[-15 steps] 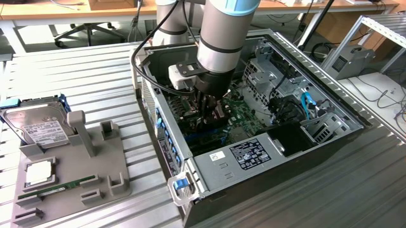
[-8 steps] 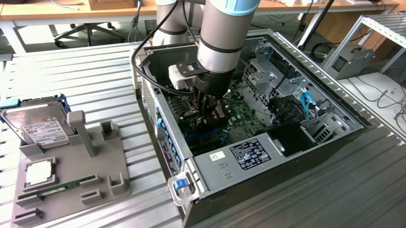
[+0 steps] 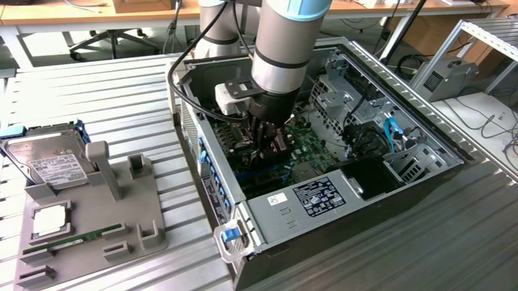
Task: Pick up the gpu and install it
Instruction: 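Insert the gpu into the slot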
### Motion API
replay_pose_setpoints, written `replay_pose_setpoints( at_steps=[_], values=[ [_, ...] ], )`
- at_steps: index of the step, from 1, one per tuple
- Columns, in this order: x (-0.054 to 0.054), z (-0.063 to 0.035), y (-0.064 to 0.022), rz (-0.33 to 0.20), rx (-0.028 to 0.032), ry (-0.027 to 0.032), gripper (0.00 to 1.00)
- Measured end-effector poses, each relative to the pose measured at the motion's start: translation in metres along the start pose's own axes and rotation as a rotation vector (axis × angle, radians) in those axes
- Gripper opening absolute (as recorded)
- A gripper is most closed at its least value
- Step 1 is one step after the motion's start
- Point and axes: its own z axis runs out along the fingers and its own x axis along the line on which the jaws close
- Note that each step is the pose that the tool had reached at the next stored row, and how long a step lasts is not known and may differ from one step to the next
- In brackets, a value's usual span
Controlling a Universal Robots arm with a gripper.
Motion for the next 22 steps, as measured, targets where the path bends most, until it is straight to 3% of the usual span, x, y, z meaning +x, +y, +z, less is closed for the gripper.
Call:
replay_pose_setpoints(
  at_steps=[22],
  values=[
    [-0.0002, 0.0067, 0.0, 0.0, 0.0004, -0.0011, 0.27]
  ],
)
